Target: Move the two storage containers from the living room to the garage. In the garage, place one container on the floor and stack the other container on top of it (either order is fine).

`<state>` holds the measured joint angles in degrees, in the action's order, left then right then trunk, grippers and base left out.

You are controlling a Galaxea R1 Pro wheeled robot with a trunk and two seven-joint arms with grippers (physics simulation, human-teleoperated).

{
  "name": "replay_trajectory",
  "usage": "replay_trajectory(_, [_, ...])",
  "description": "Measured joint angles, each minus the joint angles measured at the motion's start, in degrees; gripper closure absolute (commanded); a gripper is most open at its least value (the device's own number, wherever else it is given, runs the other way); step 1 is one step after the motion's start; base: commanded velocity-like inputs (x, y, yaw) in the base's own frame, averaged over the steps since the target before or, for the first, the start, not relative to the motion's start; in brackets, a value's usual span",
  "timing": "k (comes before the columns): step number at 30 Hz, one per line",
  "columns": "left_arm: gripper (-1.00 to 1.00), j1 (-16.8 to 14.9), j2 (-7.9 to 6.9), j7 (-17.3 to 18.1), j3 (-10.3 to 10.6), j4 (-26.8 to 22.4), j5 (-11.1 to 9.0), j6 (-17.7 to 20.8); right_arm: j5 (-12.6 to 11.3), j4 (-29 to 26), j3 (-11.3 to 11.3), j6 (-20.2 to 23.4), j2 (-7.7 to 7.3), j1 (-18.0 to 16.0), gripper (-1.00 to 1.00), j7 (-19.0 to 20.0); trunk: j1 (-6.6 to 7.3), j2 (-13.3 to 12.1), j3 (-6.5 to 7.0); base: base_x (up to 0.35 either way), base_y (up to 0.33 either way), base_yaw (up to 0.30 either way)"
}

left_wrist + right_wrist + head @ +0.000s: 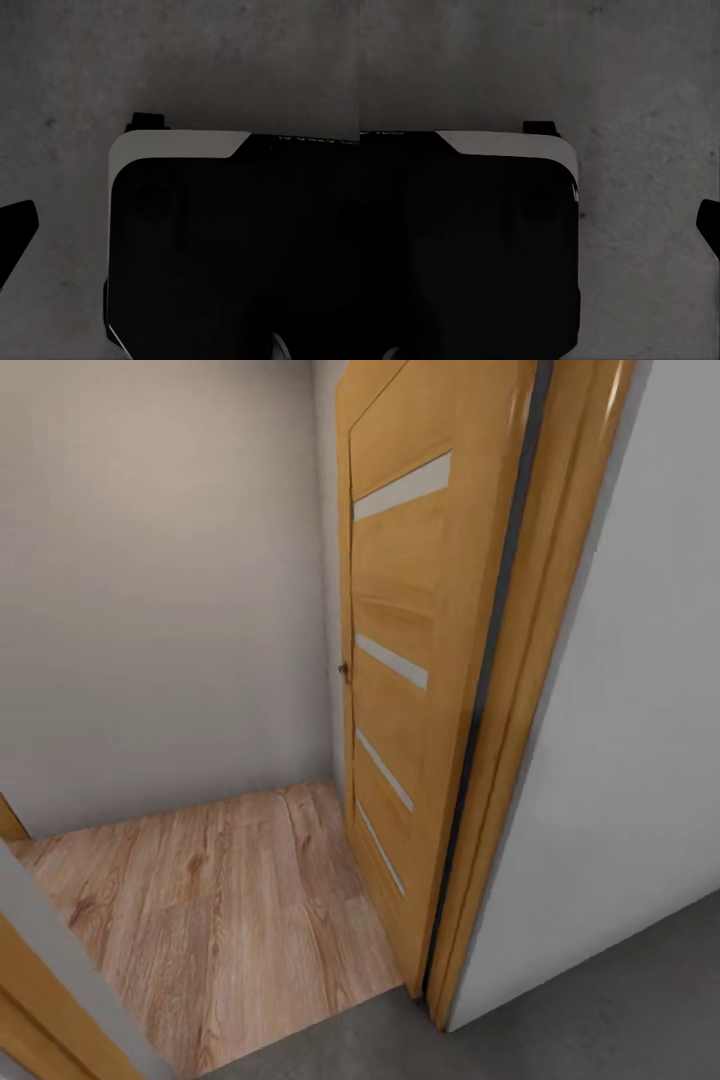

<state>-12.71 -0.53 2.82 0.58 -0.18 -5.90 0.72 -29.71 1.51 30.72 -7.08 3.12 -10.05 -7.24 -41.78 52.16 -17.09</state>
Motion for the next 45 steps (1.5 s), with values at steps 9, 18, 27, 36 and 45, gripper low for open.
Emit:
replay_trajectory(9, [-1.0,-0.01,0.01,0.0,0.0,0.01,0.0,0.0,-0.14,0.0,0.0,-0.01,0.0,0.0,-1.0,0.0,0.0,0.0,0.0,0.326,0.0,0.157])
replay_trajectory(18, [-1.0,-0.01,-0.02,0.0,0.0,0.01,0.0,0.0,-0.49,0.0,0.0,-0.01,0.0,0.01,-1.0,0.0,0.0,0.0,0.0,0.326,0.0,0.008])
replay_trajectory(27, [-1.0,0.0,-0.08,0.0,0.02,-0.01,0.0,-0.27,-0.46,0.0,0.0,0.0,-0.1,0.0,-1.0,0.0,0.0,0.0,0.0,0.326,0.0,0.147])
replay_trajectory(36, [-1.0,1.01,-0.07,-0.03,-0.01,-0.07,-0.08,-4.1,-0.63,0.0,0.0,-0.01,-0.22,0.0,-1.0,0.0,-0.03,-0.01,0.0,0.114,0.0,0.082])
replay_trajectory(45, [-1.0,1.07,0.01,-0.11,-0.05,-0.16,-0.13,-4.07,-0.69,0.0,-0.02,0.0,-0.26,0.0,-1.0,-0.01,-0.03,-0.01,0.0,0.002,0.0,0.162])
